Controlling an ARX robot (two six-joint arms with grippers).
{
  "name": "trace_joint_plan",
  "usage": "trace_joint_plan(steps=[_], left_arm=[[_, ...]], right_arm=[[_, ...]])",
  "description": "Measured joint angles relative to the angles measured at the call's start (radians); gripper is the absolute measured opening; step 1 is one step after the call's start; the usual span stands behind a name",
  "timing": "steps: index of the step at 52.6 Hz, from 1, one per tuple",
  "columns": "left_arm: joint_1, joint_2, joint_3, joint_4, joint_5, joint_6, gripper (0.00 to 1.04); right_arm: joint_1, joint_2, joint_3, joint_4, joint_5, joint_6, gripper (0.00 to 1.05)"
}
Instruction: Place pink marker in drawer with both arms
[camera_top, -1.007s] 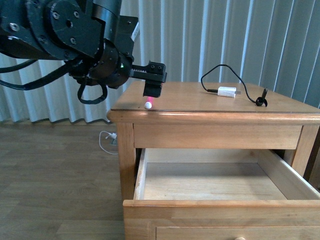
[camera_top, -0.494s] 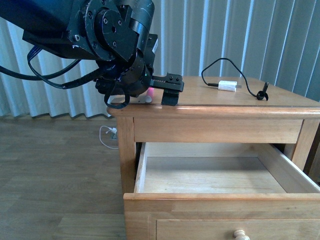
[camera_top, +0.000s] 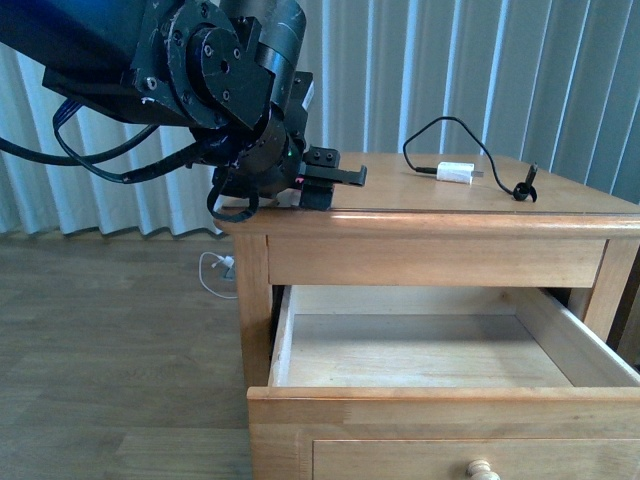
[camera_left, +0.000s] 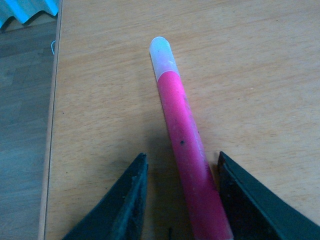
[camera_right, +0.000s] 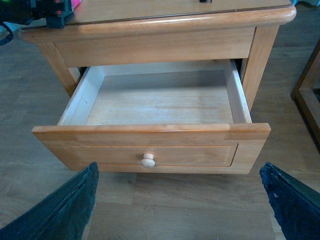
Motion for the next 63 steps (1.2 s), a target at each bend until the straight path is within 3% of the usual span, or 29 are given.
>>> trace_joint_plan(steps=[8, 15, 30, 39, 48, 63], left_arm=[[0.01, -0.014, -0.024, 0.018, 0.003, 0.005, 0.2], [0.017, -0.04, -0.071, 0.071, 0.049, 0.009, 0.15], [-0.004, -0.24, -0.295, 0.288, 0.455, 0.146, 0.15], [-0.032, -0.343, -0.371, 0.256, 0.624, 0.286, 0.15], [-0.063, -0.326, -0.428, 0.2, 0.639, 0.404, 0.15], [-0.087, -0.186, -0.442, 0.233, 0.542, 0.458, 0.15]], right_arm=[[0.0, 0.0, 0.0, 0.0, 0.0, 0.0, 0.96], [0.0, 0.0, 0.0, 0.0, 0.0, 0.0, 0.96], [0.0, 0.0, 0.0, 0.0, 0.0, 0.0, 0.96], [0.0, 0.0, 0.0, 0.0, 0.0, 0.0, 0.96], [0.0, 0.0, 0.0, 0.0, 0.0, 0.0, 0.96], [0.0, 0.0, 0.0, 0.0, 0.0, 0.0, 0.96]])
